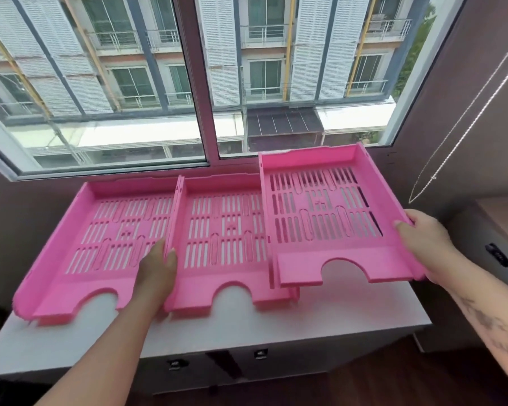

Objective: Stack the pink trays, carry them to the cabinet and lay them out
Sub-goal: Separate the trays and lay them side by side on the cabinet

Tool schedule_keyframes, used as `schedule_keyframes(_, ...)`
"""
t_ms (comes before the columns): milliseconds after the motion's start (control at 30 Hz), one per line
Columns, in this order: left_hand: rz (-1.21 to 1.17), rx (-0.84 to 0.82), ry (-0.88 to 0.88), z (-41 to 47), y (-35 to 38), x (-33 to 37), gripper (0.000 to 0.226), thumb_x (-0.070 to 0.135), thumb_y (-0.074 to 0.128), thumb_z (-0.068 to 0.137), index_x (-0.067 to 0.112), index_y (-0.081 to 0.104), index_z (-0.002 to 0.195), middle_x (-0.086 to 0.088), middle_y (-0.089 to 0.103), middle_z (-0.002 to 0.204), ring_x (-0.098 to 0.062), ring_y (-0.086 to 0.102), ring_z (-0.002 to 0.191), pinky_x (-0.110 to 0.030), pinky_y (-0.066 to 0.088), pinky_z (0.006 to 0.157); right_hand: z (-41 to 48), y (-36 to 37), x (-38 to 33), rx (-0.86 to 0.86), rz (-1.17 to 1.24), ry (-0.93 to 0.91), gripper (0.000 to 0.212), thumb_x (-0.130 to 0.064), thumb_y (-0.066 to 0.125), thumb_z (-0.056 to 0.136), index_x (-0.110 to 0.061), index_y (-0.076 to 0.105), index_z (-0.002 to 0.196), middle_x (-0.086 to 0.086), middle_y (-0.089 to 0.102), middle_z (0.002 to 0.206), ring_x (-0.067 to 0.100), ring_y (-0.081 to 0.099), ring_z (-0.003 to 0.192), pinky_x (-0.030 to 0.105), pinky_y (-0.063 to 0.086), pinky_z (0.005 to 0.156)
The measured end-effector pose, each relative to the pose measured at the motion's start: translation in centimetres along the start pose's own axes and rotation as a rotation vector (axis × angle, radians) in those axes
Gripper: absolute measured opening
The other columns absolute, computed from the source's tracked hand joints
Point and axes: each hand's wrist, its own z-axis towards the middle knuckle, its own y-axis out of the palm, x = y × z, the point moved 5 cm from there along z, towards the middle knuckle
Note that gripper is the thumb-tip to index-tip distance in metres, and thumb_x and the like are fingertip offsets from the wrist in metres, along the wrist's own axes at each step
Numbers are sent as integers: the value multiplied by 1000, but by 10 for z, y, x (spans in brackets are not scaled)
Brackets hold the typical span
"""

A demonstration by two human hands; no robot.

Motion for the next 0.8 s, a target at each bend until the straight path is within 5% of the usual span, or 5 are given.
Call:
schedule_keyframes(200,125,62,-9,-6,1,9,48,19,39,102,7,32,149,-21,49,144,-39,48,129,-49,44,99,11,-1,31,-29,-1,35,27,-11,48,97,-13,66,117,10,65,99,29,57,87,34,42,70)
schedule_keyframes(300,288,245,270,-24,10,43,44,21,45,97,4,45,138,-18,59,128,-35,50,121,-49,45,100,14,8,32,-43,28,22,24,-10,48,97,-11,67,112,12,66,99,29,58,85,33,43,69)
schedule_keyframes(500,-161,-278,284,-76,83,137,70,59,43,91,11,46,142,-6,54,142,-23,50,130,-47,43,106,19,16,30,-78,104,-2,19,-10,47,97,-17,65,102,12,67,97,31,61,84,34,47,67)
schedule_keyframes(633,-232,-206,268,-78,99,162,24,21,44,93,-1,54,97,-20,58,84,-19,48,71,-37,41,63,25,1,29,-57,132,0,22,-11,47,98,-20,66,106,11,67,100,29,60,84,34,49,71)
schedule_keyframes(800,-164,-288,335,-96,124,195,30,22,46,98,6,53,121,-13,60,106,-25,57,97,-26,47,82,32,-40,41,-2,87,13,26,-12,46,100,-15,64,118,9,63,100,26,57,82,30,44,65)
